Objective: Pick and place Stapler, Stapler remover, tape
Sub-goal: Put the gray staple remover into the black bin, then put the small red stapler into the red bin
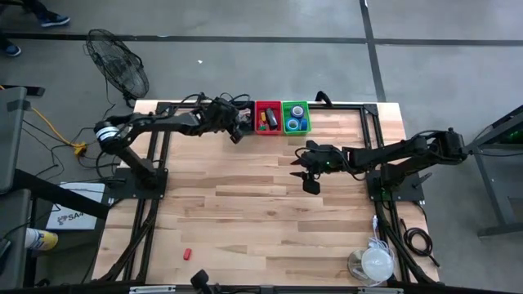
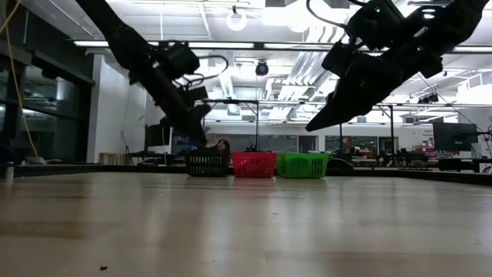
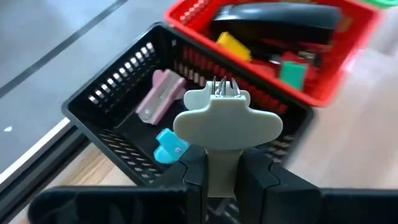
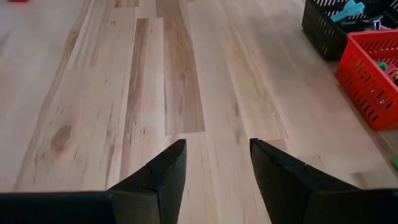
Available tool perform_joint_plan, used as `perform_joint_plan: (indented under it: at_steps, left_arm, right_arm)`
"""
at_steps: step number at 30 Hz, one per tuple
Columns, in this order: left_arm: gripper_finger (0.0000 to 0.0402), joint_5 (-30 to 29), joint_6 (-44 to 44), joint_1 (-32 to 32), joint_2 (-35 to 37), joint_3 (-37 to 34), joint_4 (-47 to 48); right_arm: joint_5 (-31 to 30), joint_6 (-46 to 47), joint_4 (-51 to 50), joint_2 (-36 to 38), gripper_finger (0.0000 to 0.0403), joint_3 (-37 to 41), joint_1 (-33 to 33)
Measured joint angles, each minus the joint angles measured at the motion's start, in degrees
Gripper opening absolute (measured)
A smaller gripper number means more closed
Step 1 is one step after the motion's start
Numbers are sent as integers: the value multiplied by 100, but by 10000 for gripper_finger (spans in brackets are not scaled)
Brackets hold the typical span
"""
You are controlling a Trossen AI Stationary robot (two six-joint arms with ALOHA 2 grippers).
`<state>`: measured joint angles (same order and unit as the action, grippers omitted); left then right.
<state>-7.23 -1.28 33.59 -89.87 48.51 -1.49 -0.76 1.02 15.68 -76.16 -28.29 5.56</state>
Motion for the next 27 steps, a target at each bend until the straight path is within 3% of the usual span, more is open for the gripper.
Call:
perform_joint_plan:
  at_steps: [10, 20, 27]
  left_arm:
    - [50, -30, -199, 164, -257, 0, -470]
    - [169, 309, -199, 166, -253, 0, -448]
    - [191, 393, -228, 164, 351, -2, 116]
  right_arm:
    - [13, 22, -6, 0, 172, 0, 0]
    - [117, 47, -33, 0, 172, 0, 0]
    - [182, 151, -216, 0, 172, 0, 0]
